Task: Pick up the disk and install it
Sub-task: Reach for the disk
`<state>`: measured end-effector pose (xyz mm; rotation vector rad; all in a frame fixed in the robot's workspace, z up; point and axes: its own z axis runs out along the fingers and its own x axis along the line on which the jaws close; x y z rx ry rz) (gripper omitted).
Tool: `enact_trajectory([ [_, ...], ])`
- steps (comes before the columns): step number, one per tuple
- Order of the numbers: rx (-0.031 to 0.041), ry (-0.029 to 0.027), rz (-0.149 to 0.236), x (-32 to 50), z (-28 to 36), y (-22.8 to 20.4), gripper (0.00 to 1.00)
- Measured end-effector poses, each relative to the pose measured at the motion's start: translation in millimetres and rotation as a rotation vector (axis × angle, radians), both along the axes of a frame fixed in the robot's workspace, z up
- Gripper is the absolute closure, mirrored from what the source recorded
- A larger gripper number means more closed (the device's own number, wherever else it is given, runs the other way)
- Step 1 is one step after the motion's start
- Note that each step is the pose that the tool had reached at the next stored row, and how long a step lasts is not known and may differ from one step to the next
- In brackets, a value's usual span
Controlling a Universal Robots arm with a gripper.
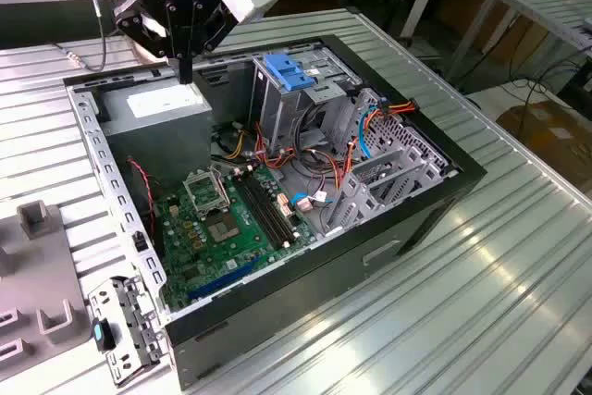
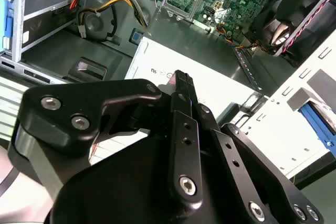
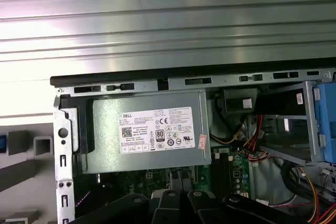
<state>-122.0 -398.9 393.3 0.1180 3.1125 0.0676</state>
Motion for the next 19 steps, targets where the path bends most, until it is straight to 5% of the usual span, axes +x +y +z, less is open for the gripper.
enact_trajectory([
  [19,0.0000,0.0000,0.000,-13.0,0.0,0.0,0.89],
])
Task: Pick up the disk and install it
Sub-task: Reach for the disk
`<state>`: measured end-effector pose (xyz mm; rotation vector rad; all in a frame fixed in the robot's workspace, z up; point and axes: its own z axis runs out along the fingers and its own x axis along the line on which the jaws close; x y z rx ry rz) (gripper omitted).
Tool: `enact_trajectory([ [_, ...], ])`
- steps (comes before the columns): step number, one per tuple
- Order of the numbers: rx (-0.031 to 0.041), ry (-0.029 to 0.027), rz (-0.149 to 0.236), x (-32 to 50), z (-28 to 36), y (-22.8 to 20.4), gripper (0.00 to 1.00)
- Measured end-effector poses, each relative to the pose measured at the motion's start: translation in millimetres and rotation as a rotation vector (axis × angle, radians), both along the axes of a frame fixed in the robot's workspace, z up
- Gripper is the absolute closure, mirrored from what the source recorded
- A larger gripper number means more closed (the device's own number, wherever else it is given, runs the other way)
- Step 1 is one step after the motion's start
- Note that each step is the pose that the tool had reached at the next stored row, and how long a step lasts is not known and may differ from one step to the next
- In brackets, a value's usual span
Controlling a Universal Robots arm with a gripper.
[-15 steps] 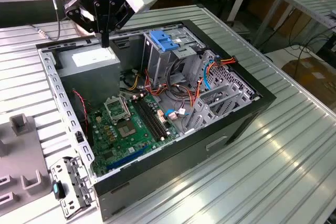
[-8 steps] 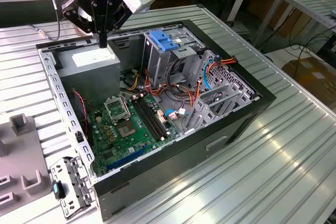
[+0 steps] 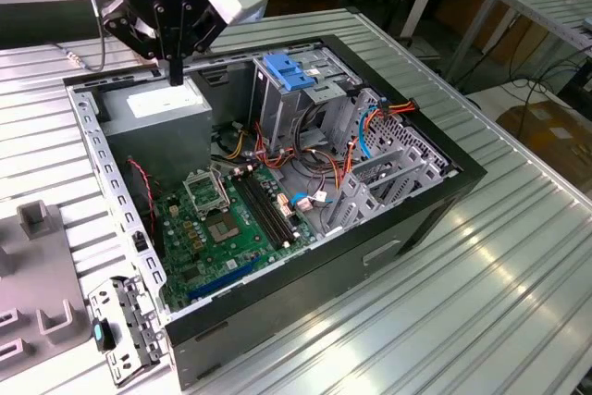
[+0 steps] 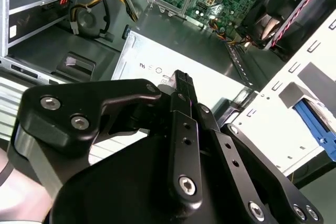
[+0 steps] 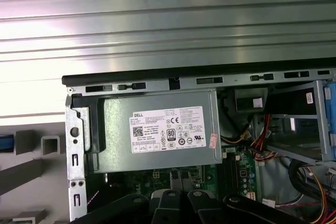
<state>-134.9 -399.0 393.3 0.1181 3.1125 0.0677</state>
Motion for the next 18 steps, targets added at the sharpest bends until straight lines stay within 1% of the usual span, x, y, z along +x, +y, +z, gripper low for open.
enact_trajectory([
  [8,0.0000,0.0000,0.000,-10.0,0.0,0.0,0.89],
  [16,0.0000,0.0000,0.000,-17.5,0.0,0.0,0.89],
  [18,0.0000,0.0000,0.000,-20.7,0.0,0.0,0.89],
])
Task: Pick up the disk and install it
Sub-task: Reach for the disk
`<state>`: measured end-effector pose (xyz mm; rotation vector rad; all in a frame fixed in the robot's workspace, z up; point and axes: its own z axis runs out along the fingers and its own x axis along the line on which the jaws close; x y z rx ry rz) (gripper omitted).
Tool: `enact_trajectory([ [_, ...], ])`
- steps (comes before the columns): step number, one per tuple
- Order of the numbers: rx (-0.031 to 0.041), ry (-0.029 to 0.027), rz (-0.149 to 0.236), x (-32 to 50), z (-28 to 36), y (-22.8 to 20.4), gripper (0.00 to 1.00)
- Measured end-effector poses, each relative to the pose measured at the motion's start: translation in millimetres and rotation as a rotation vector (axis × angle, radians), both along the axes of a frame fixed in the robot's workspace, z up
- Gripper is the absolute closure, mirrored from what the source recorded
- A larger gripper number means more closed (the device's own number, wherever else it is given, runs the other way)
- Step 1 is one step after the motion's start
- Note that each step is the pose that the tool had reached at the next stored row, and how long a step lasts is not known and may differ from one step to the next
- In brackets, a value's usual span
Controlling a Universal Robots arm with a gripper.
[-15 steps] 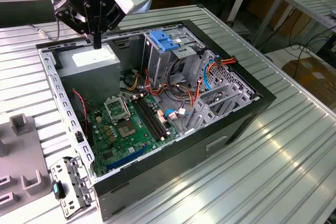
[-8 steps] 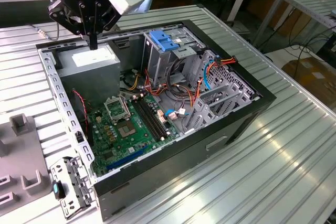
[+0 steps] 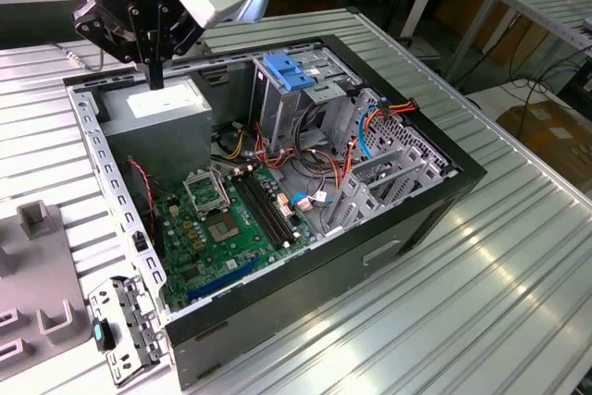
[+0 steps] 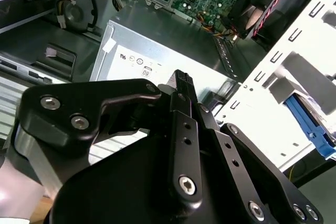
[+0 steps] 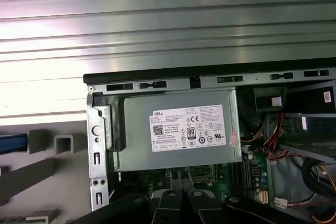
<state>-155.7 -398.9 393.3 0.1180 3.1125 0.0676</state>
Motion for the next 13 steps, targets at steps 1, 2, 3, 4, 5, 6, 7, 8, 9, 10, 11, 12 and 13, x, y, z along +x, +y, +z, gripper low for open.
enact_trajectory([
  [1,0.0000,0.0000,0.000,-1.9,0.0,0.0,0.89],
  [2,0.0000,0.0000,0.000,-2.8,0.0,0.0,0.89],
  [3,0.0000,0.0000,0.000,-3.5,0.0,0.0,0.89],
  [4,0.0000,0.0000,0.000,-4.6,0.0,0.0,0.89],
  [5,0.0000,0.0000,0.000,-5.7,0.0,0.0,0.89],
  [6,0.0000,0.0000,0.000,-7.0,0.0,0.0,0.89],
  [7,0.0000,0.0000,0.000,-8.2,0.0,0.0,0.89],
  [8,0.0000,0.0000,0.000,-10.6,0.0,0.0,0.89],
  [9,0.0000,0.0000,0.000,-12.8,0.0,0.0,0.89],
  [10,0.0000,0.0000,0.000,-14.2,0.0,0.0,0.89],
  [11,0.0000,0.0000,0.000,-14.9,0.0,0.0,0.89],
  [12,0.0000,0.0000,0.000,-16.3,0.0,0.0,0.89],
  [13,0.0000,0.0000,0.000,-17.4,0.0,0.0,0.89],
])
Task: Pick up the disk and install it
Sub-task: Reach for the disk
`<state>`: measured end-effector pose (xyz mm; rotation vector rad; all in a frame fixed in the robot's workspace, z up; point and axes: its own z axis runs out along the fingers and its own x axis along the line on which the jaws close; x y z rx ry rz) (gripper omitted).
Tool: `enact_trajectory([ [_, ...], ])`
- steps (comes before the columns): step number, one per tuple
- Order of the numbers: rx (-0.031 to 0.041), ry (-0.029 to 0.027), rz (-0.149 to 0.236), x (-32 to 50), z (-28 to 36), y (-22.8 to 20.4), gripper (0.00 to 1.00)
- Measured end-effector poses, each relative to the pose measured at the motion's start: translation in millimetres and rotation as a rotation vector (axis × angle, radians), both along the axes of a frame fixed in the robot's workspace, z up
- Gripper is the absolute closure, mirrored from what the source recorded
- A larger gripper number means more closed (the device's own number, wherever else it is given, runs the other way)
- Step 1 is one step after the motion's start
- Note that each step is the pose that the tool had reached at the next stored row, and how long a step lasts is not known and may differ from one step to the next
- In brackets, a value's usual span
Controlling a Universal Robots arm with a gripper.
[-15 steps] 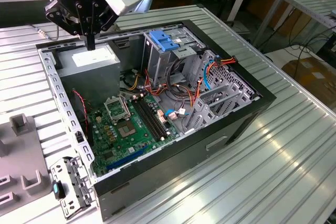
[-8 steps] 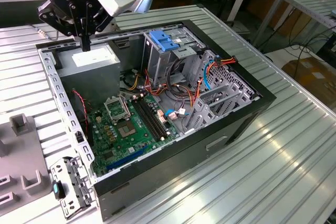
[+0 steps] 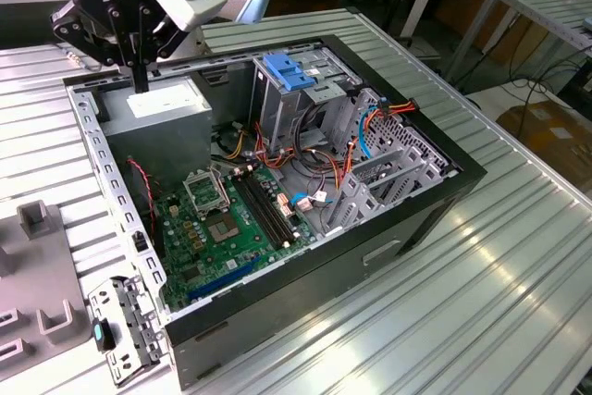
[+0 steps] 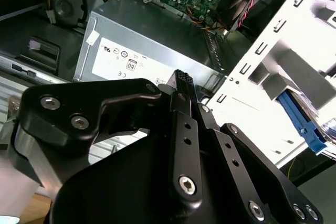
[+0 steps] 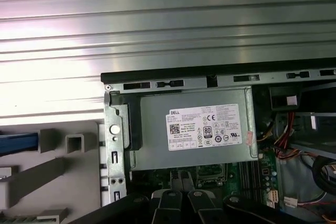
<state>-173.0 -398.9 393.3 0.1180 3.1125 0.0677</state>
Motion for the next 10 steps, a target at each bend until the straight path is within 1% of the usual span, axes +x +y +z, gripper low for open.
enact_trajectory([
  [10,0.0000,0.0003,0.000,-10.3,0.0,0.0,0.89],
])
